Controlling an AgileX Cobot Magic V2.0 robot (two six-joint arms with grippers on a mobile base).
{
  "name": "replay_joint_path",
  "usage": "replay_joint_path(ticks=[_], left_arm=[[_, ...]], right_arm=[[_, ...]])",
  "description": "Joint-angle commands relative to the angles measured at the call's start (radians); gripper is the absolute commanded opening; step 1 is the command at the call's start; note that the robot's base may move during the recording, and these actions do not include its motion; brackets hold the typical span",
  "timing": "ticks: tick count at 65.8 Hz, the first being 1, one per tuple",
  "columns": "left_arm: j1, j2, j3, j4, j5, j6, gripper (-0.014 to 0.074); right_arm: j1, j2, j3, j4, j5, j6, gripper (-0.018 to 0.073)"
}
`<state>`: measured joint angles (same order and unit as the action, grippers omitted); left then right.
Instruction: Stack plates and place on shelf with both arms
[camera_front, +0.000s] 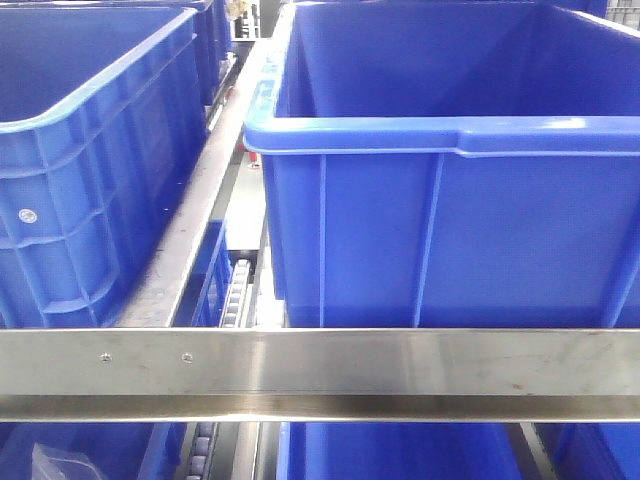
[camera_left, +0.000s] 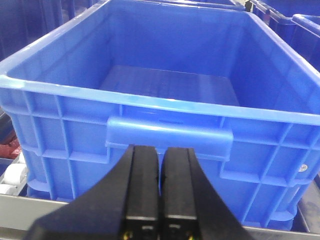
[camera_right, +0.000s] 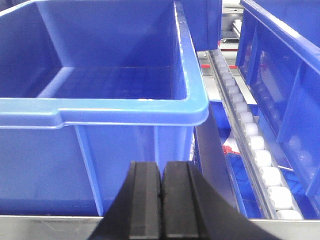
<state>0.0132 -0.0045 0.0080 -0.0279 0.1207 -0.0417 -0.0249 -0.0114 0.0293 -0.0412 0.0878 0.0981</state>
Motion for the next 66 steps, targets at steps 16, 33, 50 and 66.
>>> replay_joint_path(ticks=[16,33,50,66], left_arm=[[0.0,-0.023,0.003,-0.001,-0.098,-0.014,0.0083],[0.0,-0.023,0.003,0.007,-0.091,-0.014,0.0083],[0.0,-0.023,0.003,0.045,-0.091,-0.014,0.0083],[0.0,-0.023,0.003,0.045,-0.091,-0.014,0.0083]], right_arm=[[-0.006,-0.018,0.0,-0.003,-0.088,0.0,0.0056],[-0.006,-0.018,0.0,-0.003,-0.088,0.0,0.0056],[-0.006,-0.018,0.0,-0.003,-0.088,0.0,0.0056],[-0.006,-0.018,0.0,-0.003,-0.088,0.0,0.0056]])
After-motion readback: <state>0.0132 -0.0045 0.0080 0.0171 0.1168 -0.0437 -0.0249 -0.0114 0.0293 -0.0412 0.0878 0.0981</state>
